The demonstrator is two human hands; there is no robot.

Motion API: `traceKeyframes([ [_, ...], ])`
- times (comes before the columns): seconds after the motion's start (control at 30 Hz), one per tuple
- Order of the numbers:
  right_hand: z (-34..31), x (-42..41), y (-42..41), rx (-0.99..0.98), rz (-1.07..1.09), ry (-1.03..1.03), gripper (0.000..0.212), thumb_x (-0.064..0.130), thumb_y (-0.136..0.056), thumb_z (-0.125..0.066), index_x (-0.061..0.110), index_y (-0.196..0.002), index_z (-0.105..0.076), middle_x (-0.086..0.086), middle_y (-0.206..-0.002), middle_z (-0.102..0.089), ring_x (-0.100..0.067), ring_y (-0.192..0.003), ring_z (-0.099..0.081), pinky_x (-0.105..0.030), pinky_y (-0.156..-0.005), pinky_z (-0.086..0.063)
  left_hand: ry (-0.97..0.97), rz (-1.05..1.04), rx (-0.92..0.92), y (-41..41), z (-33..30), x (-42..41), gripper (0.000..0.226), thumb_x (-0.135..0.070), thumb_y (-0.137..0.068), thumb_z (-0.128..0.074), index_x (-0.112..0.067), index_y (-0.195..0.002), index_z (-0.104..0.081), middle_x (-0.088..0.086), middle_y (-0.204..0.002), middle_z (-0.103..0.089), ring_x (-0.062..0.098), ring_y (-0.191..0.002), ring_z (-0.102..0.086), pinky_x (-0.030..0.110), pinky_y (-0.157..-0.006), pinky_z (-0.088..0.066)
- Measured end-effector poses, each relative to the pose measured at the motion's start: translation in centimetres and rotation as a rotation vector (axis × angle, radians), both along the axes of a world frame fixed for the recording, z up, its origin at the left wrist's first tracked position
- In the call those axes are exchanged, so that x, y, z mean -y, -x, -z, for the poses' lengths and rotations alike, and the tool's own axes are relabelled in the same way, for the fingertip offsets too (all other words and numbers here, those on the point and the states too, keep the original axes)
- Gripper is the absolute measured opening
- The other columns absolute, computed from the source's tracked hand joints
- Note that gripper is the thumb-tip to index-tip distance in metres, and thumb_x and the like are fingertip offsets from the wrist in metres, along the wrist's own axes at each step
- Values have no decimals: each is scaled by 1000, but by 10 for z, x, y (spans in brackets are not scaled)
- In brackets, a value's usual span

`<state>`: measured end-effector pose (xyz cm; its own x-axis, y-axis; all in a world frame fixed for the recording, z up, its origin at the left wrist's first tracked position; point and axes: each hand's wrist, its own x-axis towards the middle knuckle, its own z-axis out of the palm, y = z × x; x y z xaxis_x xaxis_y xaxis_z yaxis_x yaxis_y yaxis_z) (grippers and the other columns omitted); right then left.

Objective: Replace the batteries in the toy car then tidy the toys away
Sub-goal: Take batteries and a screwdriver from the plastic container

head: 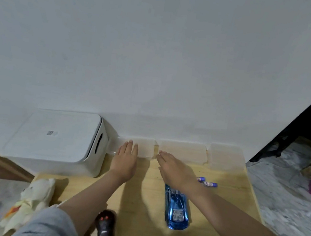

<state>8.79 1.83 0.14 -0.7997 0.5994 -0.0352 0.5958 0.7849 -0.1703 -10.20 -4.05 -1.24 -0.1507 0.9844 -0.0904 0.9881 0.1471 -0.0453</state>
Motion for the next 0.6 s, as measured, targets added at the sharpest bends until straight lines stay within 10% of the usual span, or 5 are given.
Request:
traceKeyframes([
  [0.27,9,-5,85,260,49,-104,75,-3,-84,-51,2,-147,-11,-30,-151,-15,-47,-135,-24,-52,-111,-28,89,-8,-9,67,5,-11,56,0,-87,-48,4,-140,-29,23,-142,-34,39,-136,-30,41,-106,-37],
  [0.4,10,-19,108,471,22,-199,68,0,-90,-48,-3,-146,-10,-43,-144,-19,-58,-129,-29,-63,-106,-26,88,46,-96,71,14,-29,30,-3,-72,-54,4,-97,-69,22,-94,-65,36,-85,-67,31,-50,-55],
  [0.6,0,-19,115,573,-87,-201,52,-7,-95,-28,-13,-143,-9,-53,-136,-16,-66,-125,-26,-69,-105,-20,65,152,-166,76,32,-35,44,0,-65,-31,5,-76,-73,29,-78,-68,35,-55,-66,26,-30,-43],
])
